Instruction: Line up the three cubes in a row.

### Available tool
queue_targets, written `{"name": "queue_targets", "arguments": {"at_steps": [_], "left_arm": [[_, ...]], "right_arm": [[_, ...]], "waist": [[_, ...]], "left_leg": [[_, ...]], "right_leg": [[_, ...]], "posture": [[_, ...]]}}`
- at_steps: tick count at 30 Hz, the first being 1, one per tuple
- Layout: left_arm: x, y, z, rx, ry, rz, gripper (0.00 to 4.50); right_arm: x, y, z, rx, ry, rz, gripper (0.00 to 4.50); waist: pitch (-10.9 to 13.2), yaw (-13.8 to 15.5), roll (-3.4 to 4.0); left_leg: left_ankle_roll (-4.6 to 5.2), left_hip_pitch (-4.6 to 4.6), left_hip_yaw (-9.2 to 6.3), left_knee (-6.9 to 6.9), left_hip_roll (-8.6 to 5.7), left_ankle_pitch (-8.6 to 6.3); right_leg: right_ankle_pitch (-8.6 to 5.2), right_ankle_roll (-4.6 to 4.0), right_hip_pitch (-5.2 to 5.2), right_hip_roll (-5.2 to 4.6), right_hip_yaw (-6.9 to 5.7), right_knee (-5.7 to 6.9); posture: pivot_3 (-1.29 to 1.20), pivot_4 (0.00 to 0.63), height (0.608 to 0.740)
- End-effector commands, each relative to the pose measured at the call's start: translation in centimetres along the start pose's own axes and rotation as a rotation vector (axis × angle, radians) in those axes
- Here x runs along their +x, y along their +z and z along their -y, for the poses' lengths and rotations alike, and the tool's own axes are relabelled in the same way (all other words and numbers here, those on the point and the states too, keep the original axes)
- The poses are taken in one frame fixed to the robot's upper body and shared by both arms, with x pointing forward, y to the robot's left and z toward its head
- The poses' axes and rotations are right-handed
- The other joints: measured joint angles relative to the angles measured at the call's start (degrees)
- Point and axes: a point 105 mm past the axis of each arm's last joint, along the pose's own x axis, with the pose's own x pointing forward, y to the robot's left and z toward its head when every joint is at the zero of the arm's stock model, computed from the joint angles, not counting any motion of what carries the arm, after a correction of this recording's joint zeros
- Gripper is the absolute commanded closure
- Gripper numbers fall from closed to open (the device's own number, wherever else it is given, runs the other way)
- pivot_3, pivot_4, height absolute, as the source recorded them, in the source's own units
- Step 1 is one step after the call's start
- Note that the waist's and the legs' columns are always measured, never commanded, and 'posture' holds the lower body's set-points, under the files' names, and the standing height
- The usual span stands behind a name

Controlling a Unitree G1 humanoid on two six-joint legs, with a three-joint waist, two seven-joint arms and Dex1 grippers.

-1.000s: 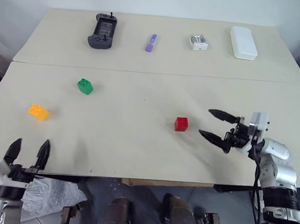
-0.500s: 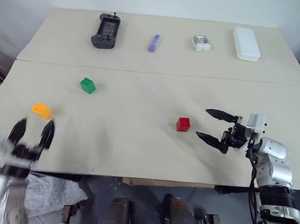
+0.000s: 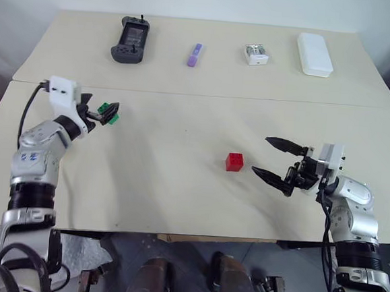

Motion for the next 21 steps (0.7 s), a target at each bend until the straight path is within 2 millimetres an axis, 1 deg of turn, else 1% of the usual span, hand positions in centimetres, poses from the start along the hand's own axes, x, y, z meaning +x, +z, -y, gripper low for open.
{"name": "queue_targets", "arguments": {"at_steps": [1, 2, 5, 7, 8, 10, 11, 12, 13, 14, 15, 17, 18, 19, 20, 21], "left_arm": [[0.6, 0.1, -0.3, 0.015, -0.025, -0.014, 0.00], [0.8, -0.2, -0.2, 0.014, -0.036, -0.029, 0.00], [1.0, -0.8, -0.1, 0.016, -0.052, -0.068, 0.58], [1.0, -0.9, -0.1, 0.015, -0.061, -0.078, 1.13], [1.0, -1.0, -0.1, 0.014, -0.060, -0.080, 1.51], [0.9, -1.1, -0.1, 0.011, -0.077, -0.084, 2.13], [0.8, -1.0, 0.2, 0.020, -0.108, -0.074, 2.35], [0.8, -0.7, 0.8, 0.034, -0.150, -0.056, 2.75], [0.8, 0.0, 1.9, 0.045, -0.228, -0.008, 2.95], [0.7, 0.9, 3.5, 0.064, -0.330, 0.049, 2.95], [0.5, 1.5, 4.6, 0.078, -0.398, 0.087, 2.95], [-0.2, 2.2, 6.9, 0.124, -0.555, 0.135, 2.95], [-1.1, 2.0, 9.0, 0.205, -0.703, 0.141, 2.95], [-2.1, 1.4, 11.0, 0.288, -0.855, 0.122, 2.95], [-2.9, 0.6, 12.4, 0.345, -0.964, 0.096, 2.95], [-3.4, 0.1, 13.0, 0.377, -1.026, 0.078, 2.95]], "right_arm": [[-0.2, 0.9, -0.2, -0.031, -0.011, 0.018, 0.01], [-0.3, 0.9, -0.3, -0.029, -0.012, 0.017, 0.01], [-0.5, 1.0, -0.6, -0.027, -0.016, 0.015, 0.00], [-0.6, 1.1, -0.5, -0.025, -0.019, 0.014, 0.00], [-0.7, 1.1, -0.5, -0.024, -0.021, 0.013, 0.00], [-0.8, 1.3, -0.4, -0.024, -0.028, 0.017, 0.00], [-0.9, 1.5, -0.3, -0.026, -0.033, 0.028, 0.00], [-0.8, 1.8, -0.3, -0.027, -0.040, 0.041, 0.00], [-0.8, 2.1, -0.2, -0.031, -0.046, 0.057, 0.00], [-0.8, 2.4, -0.3, -0.034, -0.044, 0.067, 0.00], [-0.8, 2.6, -0.4, -0.036, -0.042, 0.073, 0.00], [-1.0, 2.8, -0.8, -0.036, -0.027, 0.070, 0.00], [-1.2, 2.8, -1.1, -0.037, -0.013, 0.060, 0.00], [-1.6, 2.8, -1.3, -0.035, -0.002, 0.044, 0.00], [-1.9, 2.7, -1.5, -0.030, 0.006, 0.030, 0.00], [-2.1, 2.7, -1.6, -0.026, 0.009, 0.021, 0.00]], "waist": [[0.00, -0.04, 0.00], [0.01, -0.04, -0.01], [0.01, -0.04, -0.02], [0.01, -0.02, -0.02], [0.01, -0.02, -0.02], [0.01, -0.02, -0.02], [0.01, 0.01, -0.02], [0.02, 0.09, -0.03], [0.02, 0.18, -0.03], [0.02, 0.22, -0.04], [0.02, 0.24, -0.04], [0.02, 0.29, -0.04], [0.02, 0.30, -0.04], [0.02, 0.28, -0.04], [0.02, 0.24, -0.03], [0.02, 0.24, -0.03]], "left_leg": [[0.00, 0.00, 0.01, 0.00, 0.00, 0.00], [0.00, 0.00, 0.01, 0.00, 0.01, 0.00], [0.00, 0.00, 0.03, 0.00, 0.01, 0.00], [0.00, 0.00, 0.03, 0.02, 0.04, 0.00], [0.00, 0.00, 0.03, 0.03, 0.04, 0.00], [0.00, 0.00, 0.03, 0.05, 0.03, 0.00], [0.00, 0.00, 0.03, 0.05, 0.03, 0.00], [0.00, 0.00, 0.03, 0.06, 0.03, 0.00], [0.00, 0.00, 0.02, 0.06, 0.03, 0.00], [0.00, 0.00, 0.02, 0.07, 0.02, 0.00], [0.00, -0.01, 0.02, 0.08, 0.01, 0.00], [0.01, -0.03, 0.00, 0.09, 0.01, 0.00], [0.01, -0.03, 0.00, 0.09, 0.01, 0.00], [0.01, -0.05, -0.01, 0.09, 0.01, 0.00], [0.01, -0.04, 0.00, 0.08, 0.01, 0.00], [0.01, -0.04, 0.02, 0.08, 0.00, 0.00]], "right_leg": [[0.00, 0.00, -0.01, 0.00, 0.00, -0.01], [0.00, 0.00, 0.00, 0.00, 0.00, 0.00], [0.00, 0.00, -0.01, 0.00, 0.00, 0.01], [0.00, 0.00, -0.01, -0.01, 0.01, 0.01], [0.00, 0.00, -0.01, -0.01, 0.01, 0.02], [0.00, 0.00, 0.00, -0.02, 0.01, 0.04], [0.00, 0.00, 0.00, -0.03, 0.01, 0.04], [0.00, 0.00, 0.00, -0.04, 0.01, 0.05], [0.00, 0.00, 0.00, -0.04, 0.00, 0.06], [0.00, 0.00, 0.00, -0.06, 0.00, 0.07], [0.00, 0.00, 0.00, -0.07, 0.00, 0.07], [0.00, 0.00, 0.00, -0.08, 0.00, 0.05], [0.00, 0.00, 0.00, -0.09, -0.01, 0.06], [0.00, 0.00, 0.00, -0.09, -0.02, 0.04], [0.00, 0.00, 0.00, -0.09, -0.02, 0.04], [0.00, 0.00, -0.01, -0.08, -0.02, 0.04]], "posture": [[0.00, 0.150, 0.740], [0.00, 0.150, 0.740], [0.00, 0.150, 0.740], [0.00, 0.150, 0.740], [0.00, 0.150, 0.740], [0.00, 0.150, 0.740], [0.00, 0.150, 0.740], [0.00, 0.150, 0.740], [0.00, 0.150, 0.740], [0.00, 0.150, 0.740], [0.00, 0.150, 0.740], [0.00, 0.150, 0.740], [0.00, 0.150, 0.740], [0.00, 0.150, 0.740], [0.00, 0.150, 0.740], [0.00, 0.150, 0.740]]}}
